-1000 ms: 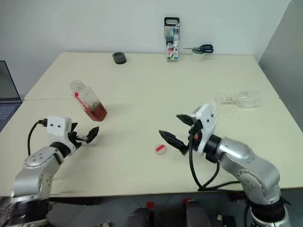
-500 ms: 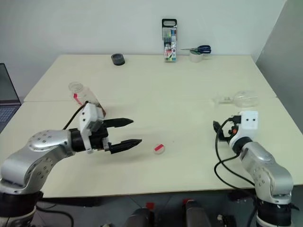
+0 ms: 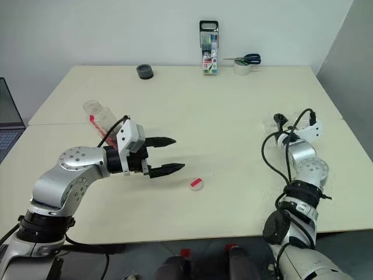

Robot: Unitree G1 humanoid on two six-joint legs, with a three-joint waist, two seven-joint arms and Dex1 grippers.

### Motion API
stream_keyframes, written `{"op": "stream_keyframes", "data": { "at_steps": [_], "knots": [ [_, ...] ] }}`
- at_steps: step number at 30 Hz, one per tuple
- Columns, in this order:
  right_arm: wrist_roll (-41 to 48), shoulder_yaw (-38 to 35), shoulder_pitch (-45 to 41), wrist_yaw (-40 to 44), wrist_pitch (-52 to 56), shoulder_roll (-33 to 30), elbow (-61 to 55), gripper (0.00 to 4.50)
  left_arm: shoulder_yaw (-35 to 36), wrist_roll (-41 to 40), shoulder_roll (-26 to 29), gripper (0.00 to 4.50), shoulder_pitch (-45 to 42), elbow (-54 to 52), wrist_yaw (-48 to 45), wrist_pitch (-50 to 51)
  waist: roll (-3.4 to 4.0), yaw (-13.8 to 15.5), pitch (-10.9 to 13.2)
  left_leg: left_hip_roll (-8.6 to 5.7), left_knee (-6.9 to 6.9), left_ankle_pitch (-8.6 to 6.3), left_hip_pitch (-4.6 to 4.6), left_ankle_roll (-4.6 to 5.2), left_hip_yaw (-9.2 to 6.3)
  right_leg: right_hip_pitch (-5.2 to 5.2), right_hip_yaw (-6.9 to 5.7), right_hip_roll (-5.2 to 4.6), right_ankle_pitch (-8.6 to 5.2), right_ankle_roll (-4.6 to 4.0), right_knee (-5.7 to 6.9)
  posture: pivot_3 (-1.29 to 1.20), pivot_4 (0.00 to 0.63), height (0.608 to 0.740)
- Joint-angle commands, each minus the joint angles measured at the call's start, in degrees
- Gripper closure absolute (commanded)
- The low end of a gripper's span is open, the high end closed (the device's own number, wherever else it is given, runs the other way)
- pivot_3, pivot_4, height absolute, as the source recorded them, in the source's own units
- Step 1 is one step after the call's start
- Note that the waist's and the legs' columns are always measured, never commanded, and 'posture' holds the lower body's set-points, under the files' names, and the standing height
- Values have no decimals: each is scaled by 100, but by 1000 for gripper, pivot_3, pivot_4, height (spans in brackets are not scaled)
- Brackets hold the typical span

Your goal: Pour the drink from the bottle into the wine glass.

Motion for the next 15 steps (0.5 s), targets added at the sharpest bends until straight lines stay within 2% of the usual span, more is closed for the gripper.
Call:
{"op": "stream_keyframes", "data": {
  "at_steps": [1, 9, 15],
  "knots": [
    [-56, 19, -468, 324, -675, -212, 836, 0, 58, 60, -27, 21, -95, -83, -8, -124, 0, -11, 0, 1, 0, 0, 1, 1, 2, 0, 1, 0, 0, 0, 1, 0, 150, 740],
    [-390, -7, -1245, 903, -2295, -696, 2985, 0, 61, 109, -53, 21, -112, -110, -31, -93, 2, -21, 1, 3, -1, 0, 0, 2, 1, 0, 0, 1, 0, 0, 1, 0, 150, 740],
    [-450, 6, -1622, 1225, -2712, -821, 3883, 0, 46, 128, -39, 21, -113, -104, -75, -99, 2, -69, 1, 8, -1, 0, 0, 1, 2, 0, 4, -1, 0, 0, 1, 0, 150, 740]
  ]
}}
